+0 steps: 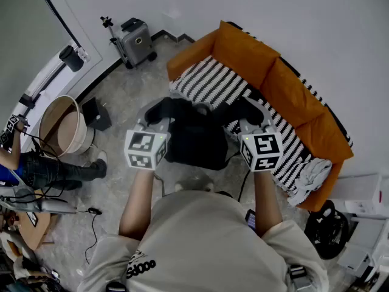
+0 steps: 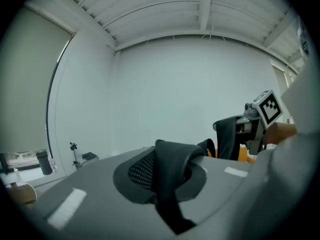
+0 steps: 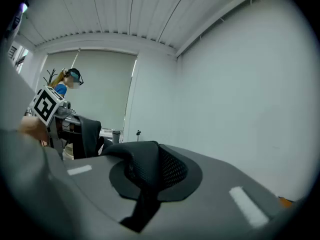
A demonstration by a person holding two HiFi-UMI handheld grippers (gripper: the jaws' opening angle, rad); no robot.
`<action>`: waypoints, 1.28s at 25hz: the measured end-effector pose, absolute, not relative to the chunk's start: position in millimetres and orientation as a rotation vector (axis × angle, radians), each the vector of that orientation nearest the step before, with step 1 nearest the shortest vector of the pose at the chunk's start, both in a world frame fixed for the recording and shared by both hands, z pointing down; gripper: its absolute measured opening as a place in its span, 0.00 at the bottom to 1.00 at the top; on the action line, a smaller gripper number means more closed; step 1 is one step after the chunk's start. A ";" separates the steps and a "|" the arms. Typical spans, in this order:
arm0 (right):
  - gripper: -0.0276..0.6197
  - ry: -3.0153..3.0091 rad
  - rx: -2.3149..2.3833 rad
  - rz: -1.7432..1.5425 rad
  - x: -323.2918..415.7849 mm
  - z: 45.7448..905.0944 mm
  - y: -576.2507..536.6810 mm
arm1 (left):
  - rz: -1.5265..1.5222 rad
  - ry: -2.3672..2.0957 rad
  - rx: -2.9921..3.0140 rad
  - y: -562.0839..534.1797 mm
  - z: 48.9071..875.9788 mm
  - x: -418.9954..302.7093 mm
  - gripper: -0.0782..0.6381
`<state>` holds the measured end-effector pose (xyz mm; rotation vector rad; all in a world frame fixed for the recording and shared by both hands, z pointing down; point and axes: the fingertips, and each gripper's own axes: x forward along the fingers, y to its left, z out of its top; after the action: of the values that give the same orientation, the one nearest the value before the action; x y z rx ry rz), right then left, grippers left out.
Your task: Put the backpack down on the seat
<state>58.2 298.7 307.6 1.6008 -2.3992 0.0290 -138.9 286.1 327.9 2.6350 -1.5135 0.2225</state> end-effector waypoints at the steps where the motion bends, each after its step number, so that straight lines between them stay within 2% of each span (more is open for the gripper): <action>1: 0.06 -2.400 1.599 0.032 60.1 308.4 298.5 | 0.223 -1.514 2.634 285.8 328.2 -136.9 0.14; 11: 0.06 -2.426 1.574 -0.017 83.0 313.3 296.6 | 0.233 -1.542 2.596 285.6 334.6 -112.2 0.14; 32: 0.06 -2.440 1.501 0.127 148.2 340.4 263.2 | 0.263 -1.591 2.520 273.7 359.9 -45.1 0.14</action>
<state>148.2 263.2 340.4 1.5013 -2.4398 0.1271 -45.1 273.7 359.9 2.5198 -1.5914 0.2634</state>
